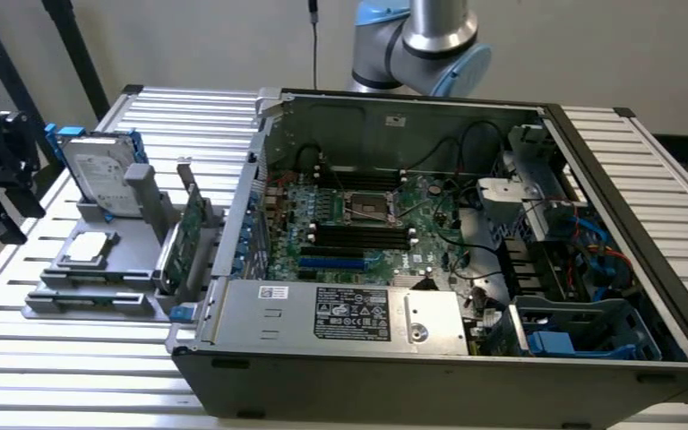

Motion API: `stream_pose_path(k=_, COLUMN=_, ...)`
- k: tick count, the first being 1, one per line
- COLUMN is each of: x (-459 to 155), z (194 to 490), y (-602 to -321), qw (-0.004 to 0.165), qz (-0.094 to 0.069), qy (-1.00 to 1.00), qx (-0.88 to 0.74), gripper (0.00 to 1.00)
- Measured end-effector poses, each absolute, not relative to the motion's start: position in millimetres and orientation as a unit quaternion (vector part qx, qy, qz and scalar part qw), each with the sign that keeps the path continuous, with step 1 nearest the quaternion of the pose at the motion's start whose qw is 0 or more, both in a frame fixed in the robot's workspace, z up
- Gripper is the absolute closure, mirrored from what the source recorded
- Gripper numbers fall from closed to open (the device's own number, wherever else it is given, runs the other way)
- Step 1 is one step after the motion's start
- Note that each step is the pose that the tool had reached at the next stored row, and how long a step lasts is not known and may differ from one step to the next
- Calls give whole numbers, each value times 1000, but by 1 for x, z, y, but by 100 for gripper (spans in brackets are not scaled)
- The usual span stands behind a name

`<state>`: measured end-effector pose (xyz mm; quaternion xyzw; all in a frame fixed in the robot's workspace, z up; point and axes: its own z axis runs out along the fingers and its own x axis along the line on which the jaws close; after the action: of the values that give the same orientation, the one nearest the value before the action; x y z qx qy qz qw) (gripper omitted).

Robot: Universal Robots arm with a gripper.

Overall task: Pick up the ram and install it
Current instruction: 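Pick up the ram and move it above insertion slot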

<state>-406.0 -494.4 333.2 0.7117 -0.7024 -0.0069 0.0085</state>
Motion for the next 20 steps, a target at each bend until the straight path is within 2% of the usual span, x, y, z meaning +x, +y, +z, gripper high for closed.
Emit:
stream_pose_path(k=1, x=-406, z=332, y=-494, qw=9, qz=-7, qy=-701, qx=713, gripper=58)
stream_pose_path(k=20, x=-410, z=298, y=-497, qw=9, qz=-7, qy=-684, qx=729, gripper=58)
